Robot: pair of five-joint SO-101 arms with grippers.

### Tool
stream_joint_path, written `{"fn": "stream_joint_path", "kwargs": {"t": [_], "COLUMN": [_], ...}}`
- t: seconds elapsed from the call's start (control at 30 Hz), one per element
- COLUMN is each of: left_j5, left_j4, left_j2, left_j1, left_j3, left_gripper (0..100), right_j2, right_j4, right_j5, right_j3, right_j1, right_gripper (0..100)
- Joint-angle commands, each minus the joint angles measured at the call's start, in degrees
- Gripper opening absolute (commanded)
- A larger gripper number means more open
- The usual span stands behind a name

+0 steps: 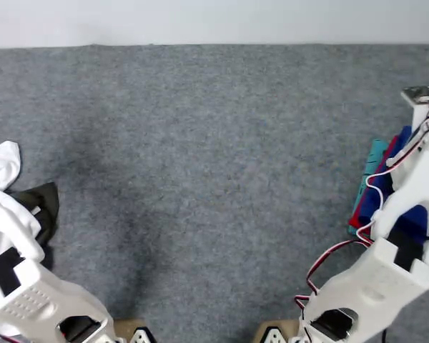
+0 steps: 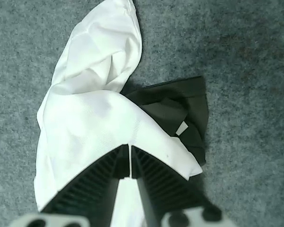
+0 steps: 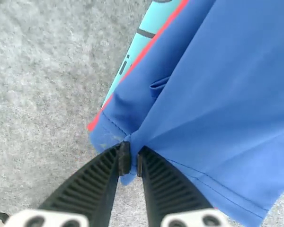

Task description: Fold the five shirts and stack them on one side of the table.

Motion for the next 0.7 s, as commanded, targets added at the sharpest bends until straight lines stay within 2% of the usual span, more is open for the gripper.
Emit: {"fn": "stream_joint_path", "kwargs": {"t": [0.0,0.3,0.37,0.5,0.57,0.67], "left_j5": [0.0,0.2,0.2,0.2,0.3,0.1], "left_j4": [-0.1,-0.9,-0.9,-0.8,-0.8,-0.8], "left_j2": [-0.4,-0.4,-0.4,-0.4,-0.4,-0.4], "left_j1": [0.6,1.8,2.9,4.2,4.3,4.1], "left_j3": [-0.4,-0.3,-0.3,-0.3,-0.3,-0.3], "left_gripper": [2,2,2,2,2,2], "right_j2": [-4.1,-3.4,-3.5,-3.9,-4.0,-4.0], "right_j4": [2.5,1.9,1.9,2.2,2.2,2.2], "right_j5": [0.4,0.3,-0.6,-8.7,-9.8,-9.6], "right_j3": [1.7,8.2,8.1,5.7,3.6,1.0], "right_j1": [-0.9,-5.3,-6.0,-5.6,-5.1,-4.3], "right_gripper": [1.0,2.3,8.3,26.4,27.9,25.0]}}
